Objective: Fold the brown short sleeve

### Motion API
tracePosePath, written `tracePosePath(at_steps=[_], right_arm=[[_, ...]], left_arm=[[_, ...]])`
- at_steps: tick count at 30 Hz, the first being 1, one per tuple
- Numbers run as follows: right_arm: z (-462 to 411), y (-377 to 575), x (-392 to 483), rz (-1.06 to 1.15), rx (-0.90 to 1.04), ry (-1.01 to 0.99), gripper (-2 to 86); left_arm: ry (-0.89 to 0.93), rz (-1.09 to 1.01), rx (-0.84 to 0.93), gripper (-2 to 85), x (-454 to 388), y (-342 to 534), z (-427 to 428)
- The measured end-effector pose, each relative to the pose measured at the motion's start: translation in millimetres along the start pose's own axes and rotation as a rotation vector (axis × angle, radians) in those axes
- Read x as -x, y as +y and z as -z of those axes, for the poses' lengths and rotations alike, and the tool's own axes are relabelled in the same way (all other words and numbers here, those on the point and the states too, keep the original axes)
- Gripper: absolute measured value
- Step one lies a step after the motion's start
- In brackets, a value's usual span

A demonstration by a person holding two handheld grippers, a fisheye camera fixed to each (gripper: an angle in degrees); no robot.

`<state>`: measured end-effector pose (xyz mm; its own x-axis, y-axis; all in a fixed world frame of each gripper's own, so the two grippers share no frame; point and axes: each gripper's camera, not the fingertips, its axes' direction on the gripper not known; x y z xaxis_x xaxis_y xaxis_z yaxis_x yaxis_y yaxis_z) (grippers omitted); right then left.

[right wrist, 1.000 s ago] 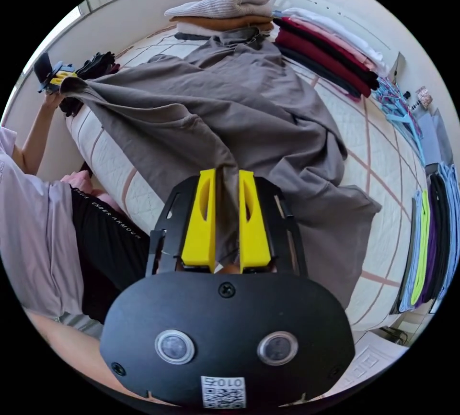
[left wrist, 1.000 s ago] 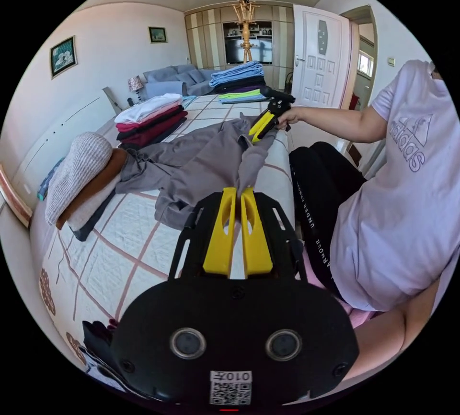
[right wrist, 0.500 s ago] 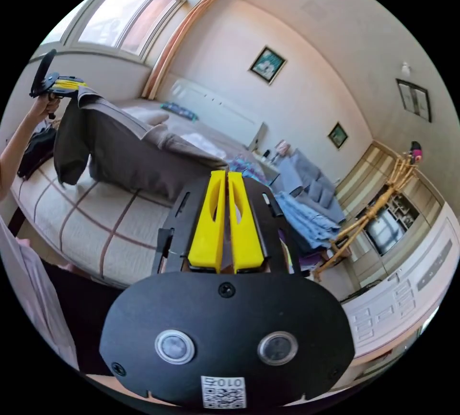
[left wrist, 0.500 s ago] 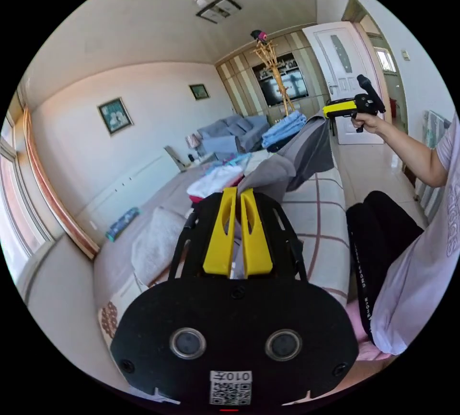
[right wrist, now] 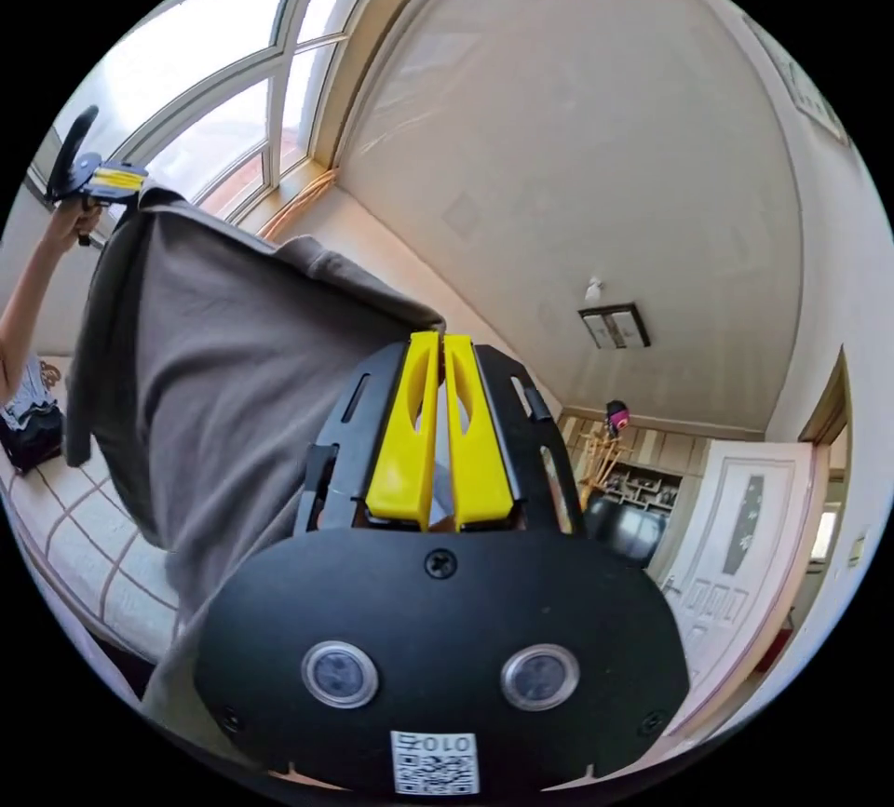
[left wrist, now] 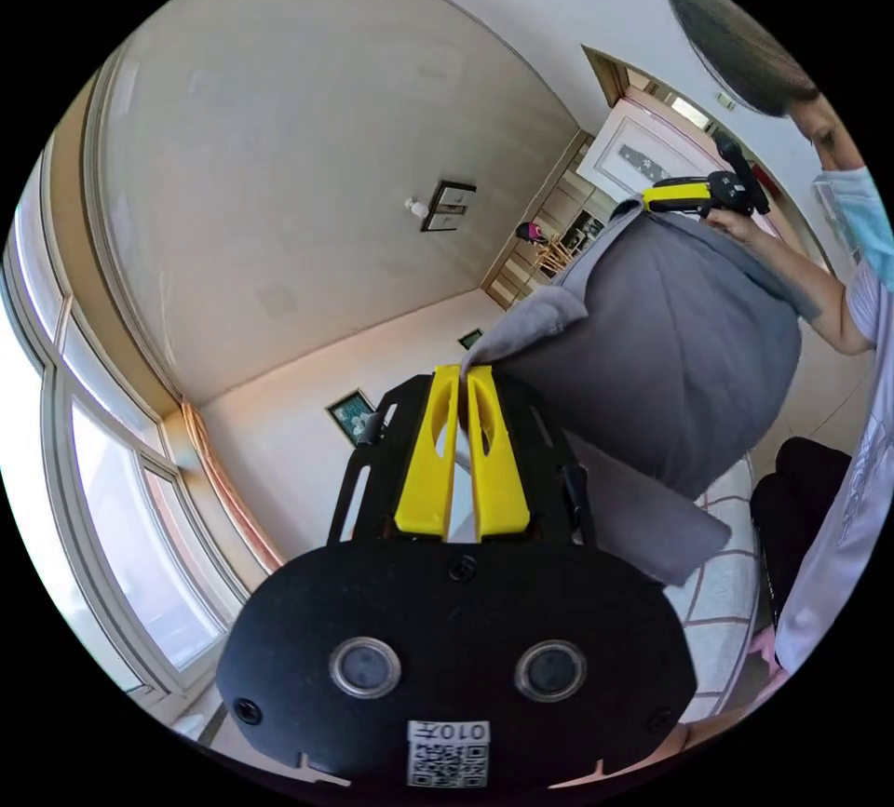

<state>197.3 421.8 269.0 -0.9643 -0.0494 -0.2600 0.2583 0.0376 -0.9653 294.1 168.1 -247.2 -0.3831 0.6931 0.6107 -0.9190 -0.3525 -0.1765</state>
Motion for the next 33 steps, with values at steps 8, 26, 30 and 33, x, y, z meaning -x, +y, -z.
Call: tracePosePath(at_steps=[8, 26, 30, 33], right_arm=[[77, 4, 19, 0.0, -0.047, -0.037, 1.3], [195, -5, 74, 0.106, -0.085, 0.126, 1.2], [215, -10, 77, 0.079, -0.149, 0.142, 1.2], [217, -17, 81, 0.071, -0.174, 0.145, 1.2]], left_arm=[[0.1, 0.009, -0.029, -0.3, 47, -36, 22], [-0.095, -0.1, -0.04, -0.3, 46, -55, 61], [-0.05, -0.068, -0.107, -0.3, 64, -53, 75], [-0.031, -0.037, -0.132, -0.3, 75, -50, 69]])
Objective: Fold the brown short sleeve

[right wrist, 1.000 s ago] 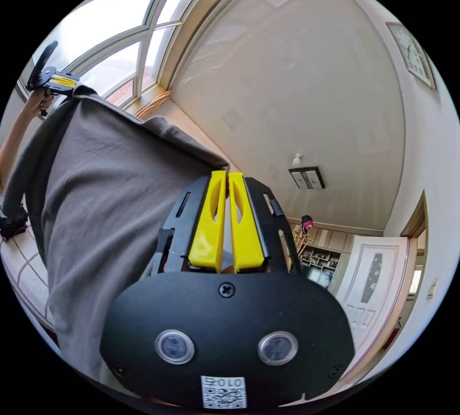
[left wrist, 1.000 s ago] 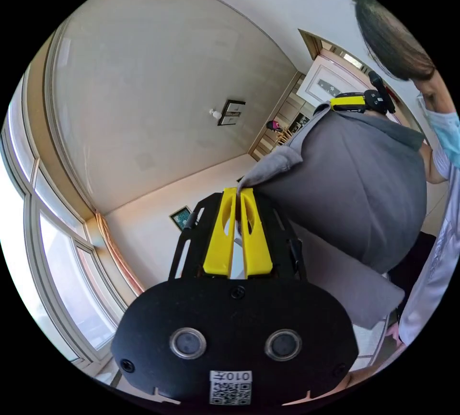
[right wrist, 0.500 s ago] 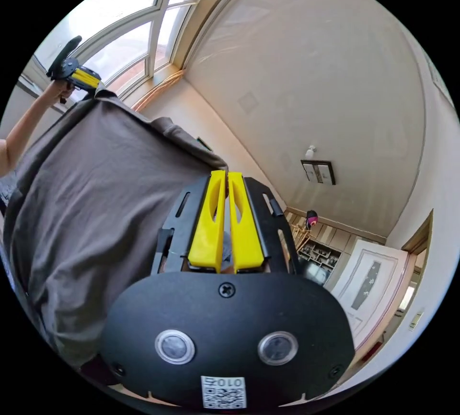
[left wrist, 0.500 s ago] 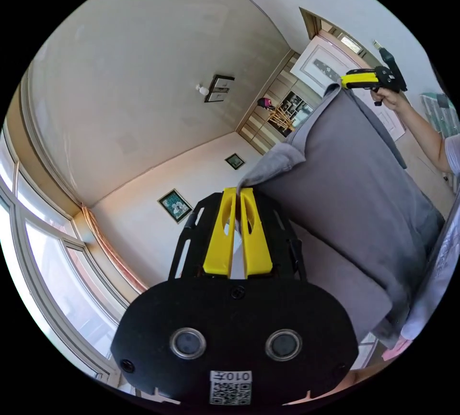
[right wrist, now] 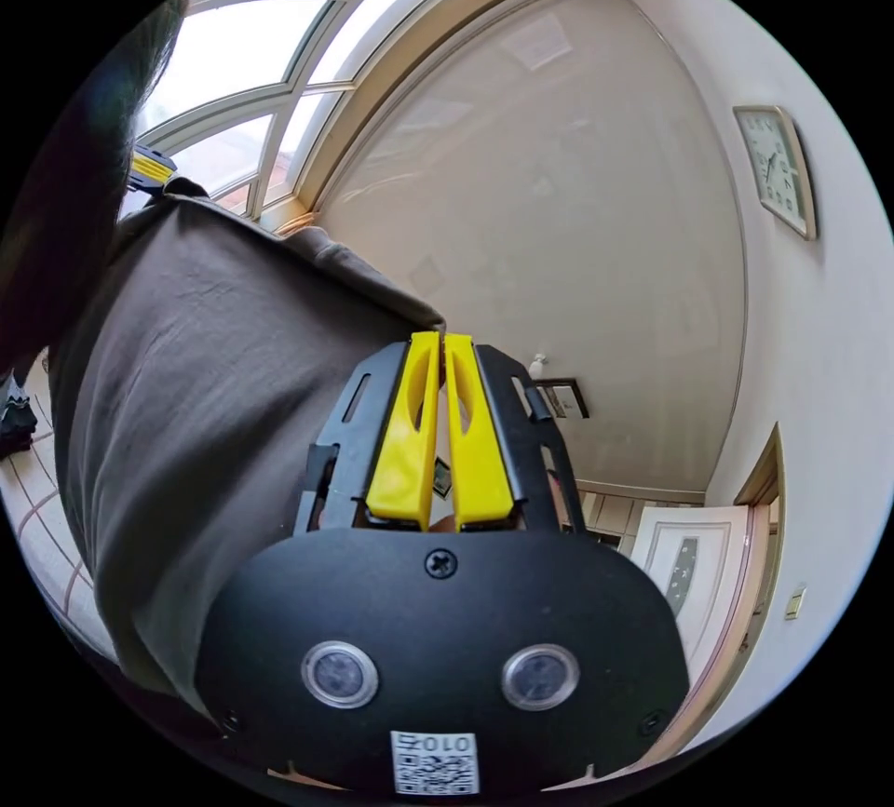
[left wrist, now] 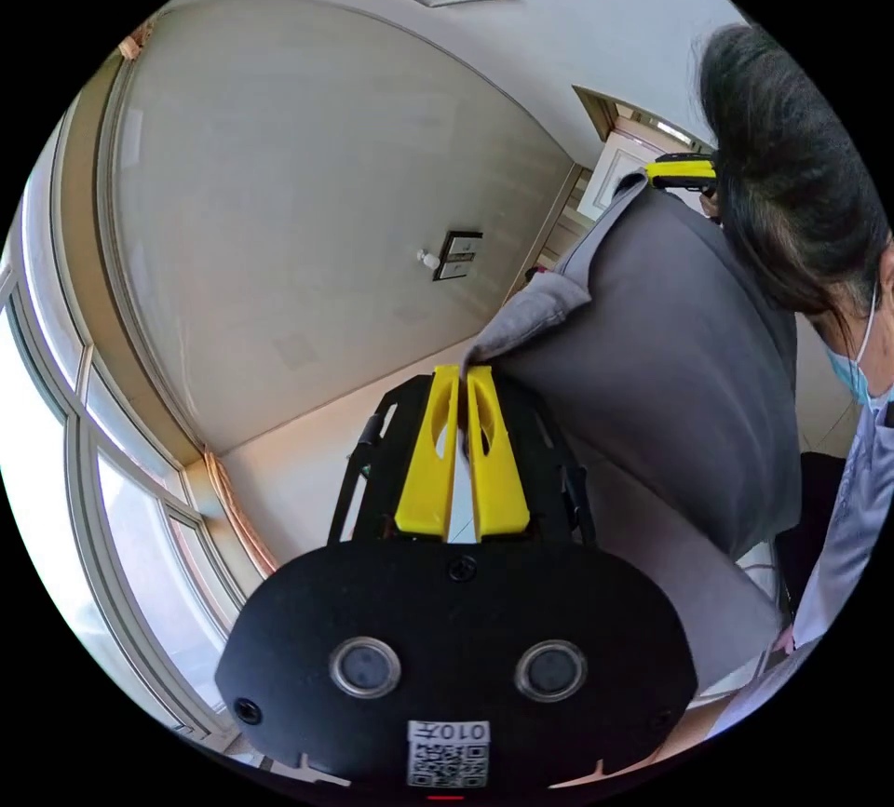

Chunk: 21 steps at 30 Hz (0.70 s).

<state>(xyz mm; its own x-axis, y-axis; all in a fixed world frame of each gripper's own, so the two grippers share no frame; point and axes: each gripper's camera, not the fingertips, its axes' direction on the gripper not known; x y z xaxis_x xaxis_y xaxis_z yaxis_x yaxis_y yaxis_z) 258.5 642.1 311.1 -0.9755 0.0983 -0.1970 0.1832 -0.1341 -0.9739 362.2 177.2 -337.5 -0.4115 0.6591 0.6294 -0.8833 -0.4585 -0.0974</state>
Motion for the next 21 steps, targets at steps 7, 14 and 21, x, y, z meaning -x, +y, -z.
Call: tracePosePath(at_steps=[7, 14, 21], right_arm=[[-58, 16, 31, 0.02, 0.122, -0.054, 1.3], [-203, 88, 93, 0.123, 0.429, -0.167, 1.3], [-370, 111, 113, 0.19, 0.605, -0.123, 1.1]], left_arm=[[0.153, 0.049, 0.137, -0.3, -9, 49, -101], [0.422, 0.117, 0.434, -0.3, -58, 147, -291], [0.353, 0.205, 0.545, -0.3, -73, 186, -470]])
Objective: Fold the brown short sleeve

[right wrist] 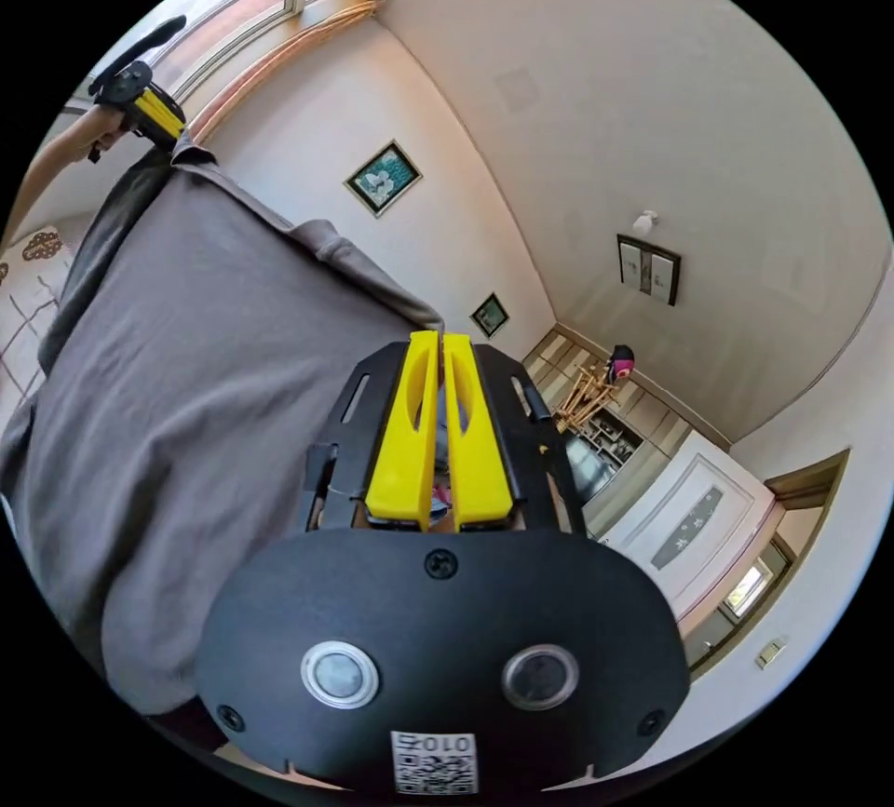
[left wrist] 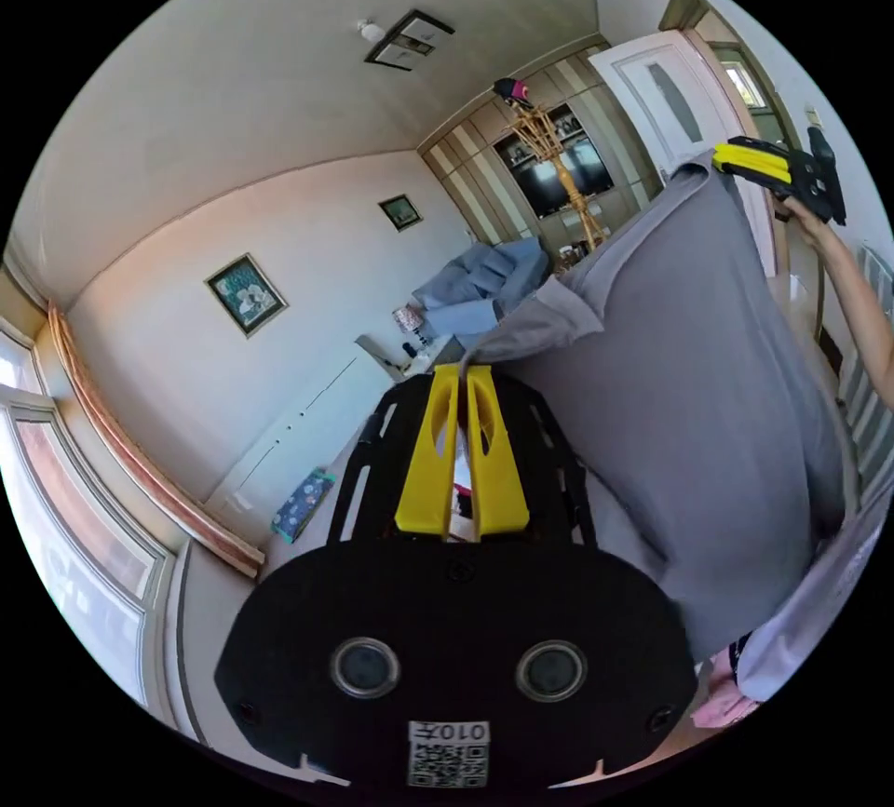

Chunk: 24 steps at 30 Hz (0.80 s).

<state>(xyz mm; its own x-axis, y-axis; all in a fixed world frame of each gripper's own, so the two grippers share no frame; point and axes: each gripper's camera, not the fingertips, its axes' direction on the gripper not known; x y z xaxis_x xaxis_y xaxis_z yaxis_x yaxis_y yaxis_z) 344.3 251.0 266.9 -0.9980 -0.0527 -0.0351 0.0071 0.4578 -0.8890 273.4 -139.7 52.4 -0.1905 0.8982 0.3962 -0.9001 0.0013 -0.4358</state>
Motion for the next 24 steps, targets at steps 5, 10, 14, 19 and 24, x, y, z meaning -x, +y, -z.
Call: tracePosePath(at_steps=[5, 10, 14, 19, 24], right_arm=[[2, -70, -72, -0.104, -0.117, 0.103, 1.1], [27, -58, -95, -0.149, -0.198, -0.015, 1.1], [19, -9, -68, -0.17, -0.116, -0.197, 1.1], [3, 53, -11, -0.166, 0.015, -0.284, 1.1], [-61, 95, 43, -0.199, 0.223, -0.646, 1.1]], left_arm=[[-0.159, 0.036, -0.234, -0.3, 19, -48, 38], [-0.144, -0.071, -0.295, -0.3, -8, -10, 50], [0.026, -0.197, -0.219, -0.3, -50, 58, 11], [0.251, -0.239, -0.12, -0.3, -133, 190, -42], [0.373, -0.216, 0.148, -0.4, -201, 291, -110]])
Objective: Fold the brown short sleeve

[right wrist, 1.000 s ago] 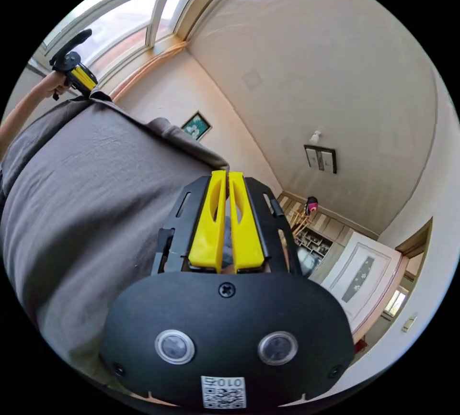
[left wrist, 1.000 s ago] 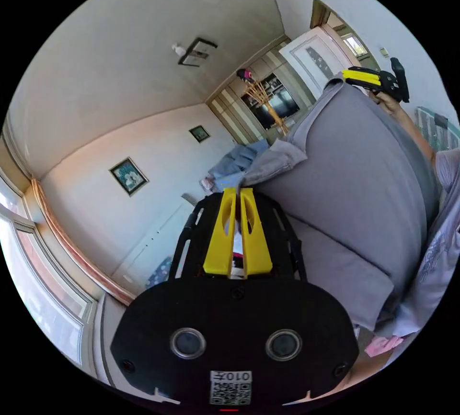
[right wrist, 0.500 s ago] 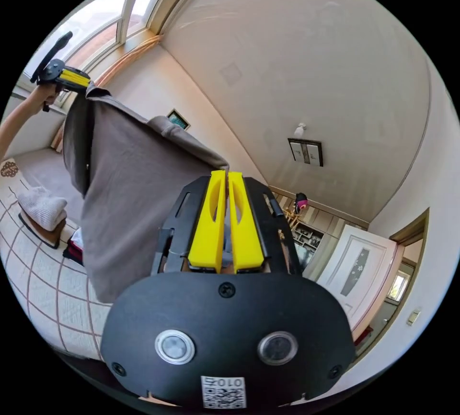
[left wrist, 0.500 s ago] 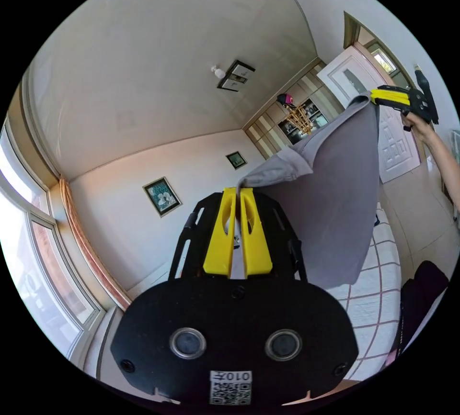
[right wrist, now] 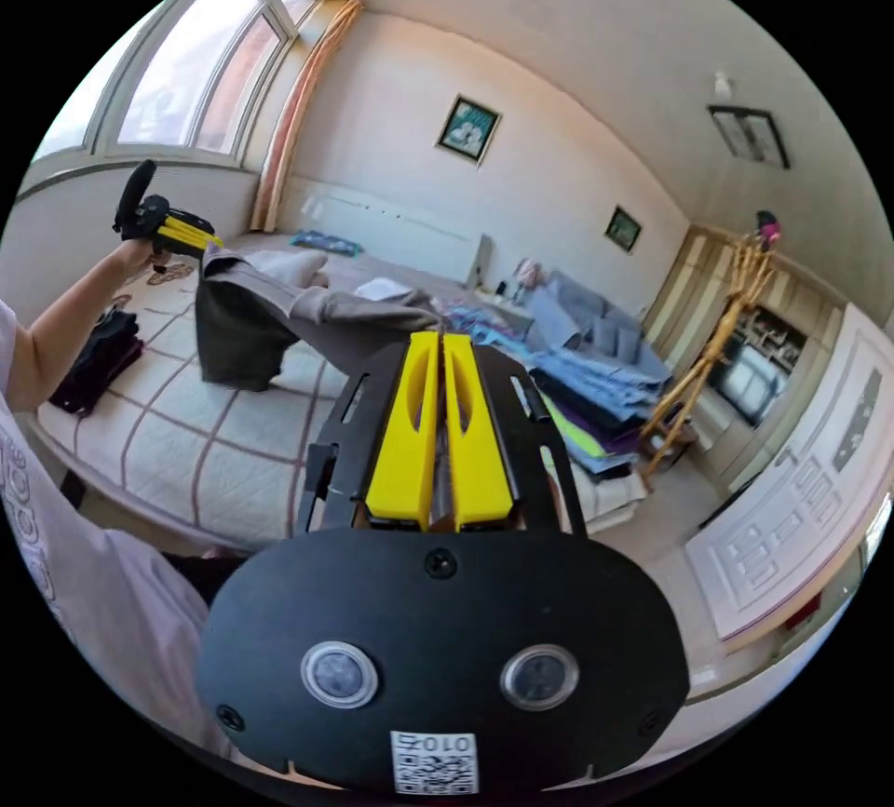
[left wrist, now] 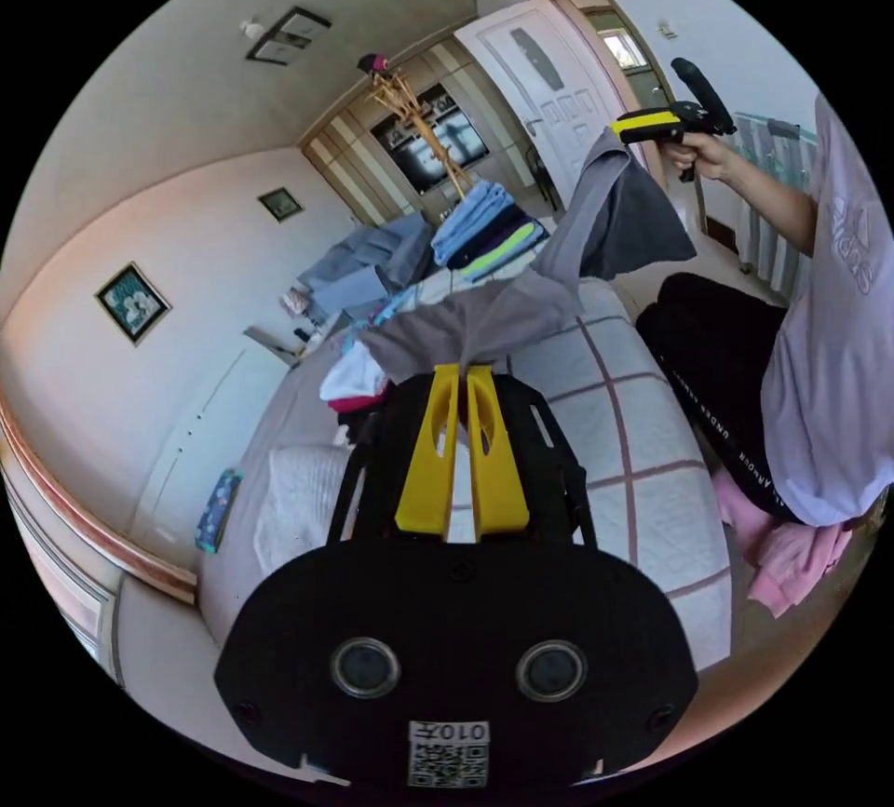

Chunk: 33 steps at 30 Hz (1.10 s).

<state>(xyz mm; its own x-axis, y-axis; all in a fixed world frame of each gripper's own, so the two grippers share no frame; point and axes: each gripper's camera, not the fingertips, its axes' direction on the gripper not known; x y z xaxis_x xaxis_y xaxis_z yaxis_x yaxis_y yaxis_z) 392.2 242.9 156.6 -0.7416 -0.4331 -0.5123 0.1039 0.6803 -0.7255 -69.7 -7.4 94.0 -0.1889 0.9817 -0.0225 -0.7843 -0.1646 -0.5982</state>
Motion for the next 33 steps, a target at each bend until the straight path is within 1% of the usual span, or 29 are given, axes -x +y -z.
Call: tracePosePath(at_steps=[1, 2, 4, 6, 9, 11, 12, 13, 15, 17, 18, 20, 23, 26, 27, 29, 31, 33], right_arm=[[-23, 2, 3, 0.027, 0.069, -0.05, 1.1], [-43, 1, 5, 0.058, 0.141, -0.114, 1.1], [-62, -5, 8, 0.111, 0.203, -0.206, 1.1], [-71, -14, 8, 0.149, 0.223, -0.254, 1.1], [-77, -34, 0, 0.201, 0.23, -0.408, 1.1], [-78, -49, -4, 0.259, 0.231, -0.527, 1.1], [-78, -53, -4, 0.284, 0.235, -0.551, 1.1], [-78, -59, -1, 0.362, 0.257, -0.599, 1.1], [-77, -64, 2, 0.489, 0.3, -0.628, 1.0], [-80, -65, -8, 0.601, 0.388, -0.655, 1.0], [-81, -65, -14, 0.604, 0.402, -0.668, 1.0], [-93, -64, -49, 0.542, 0.47, -0.734, 1.0], [-106, -63, -85, 0.48, 0.534, -0.723, 1.0], [-105, -76, -106, 0.436, 0.491, -0.774, 1.0], [-104, -80, -108, 0.438, 0.484, -0.792, 1.0], [-101, -92, -104, 0.518, 0.497, -0.81, 1.0], [-97, -99, -103, 0.592, 0.525, -0.801, 1.1], [-98, -102, -110, 0.612, 0.548, -0.812, 1.1]], left_arm=[[0.021, 0.011, 0.078, -0.4, -9, 15, -24], [0.026, 0.019, 0.117, -0.4, -13, 22, -34], [0.053, 0.071, 0.223, -0.4, -18, 43, -64], [0.076, 0.101, 0.246, -0.4, -17, 52, -75], [0.088, 0.129, 0.27, -0.4, -12, 57, -88], [0.09, 0.116, 0.299, -0.4, -11, 55, -95], [0.093, 0.094, 0.323, -0.4, -12, 50, -99], [0.095, 0.065, 0.342, -0.4, -16, 44, -102], [0.129, 0.012, 0.344, -0.4, -24, 33, -102], [0.178, -0.043, 0.353, -0.4, -36, 25, -105], [0.207, -0.075, 0.369, -0.4, -45, 23, -109], [0.253, -0.099, 0.405, -0.4, -59, 24, -118], [0.321, -0.111, 0.439, -0.4, -85, 30, -136], [0.305, -0.104, 0.487, -0.4, -101, 37, -152], [0.295, -0.087, 0.51, -0.3, -101, 39, -156], [0.294, -0.067, 0.512, -0.3, -98, 36, -153], [0.304, -0.102, 0.462, -0.3, -100, 20, -136], [0.333, -0.13, 0.458, -0.2, -107, 13, -133]])
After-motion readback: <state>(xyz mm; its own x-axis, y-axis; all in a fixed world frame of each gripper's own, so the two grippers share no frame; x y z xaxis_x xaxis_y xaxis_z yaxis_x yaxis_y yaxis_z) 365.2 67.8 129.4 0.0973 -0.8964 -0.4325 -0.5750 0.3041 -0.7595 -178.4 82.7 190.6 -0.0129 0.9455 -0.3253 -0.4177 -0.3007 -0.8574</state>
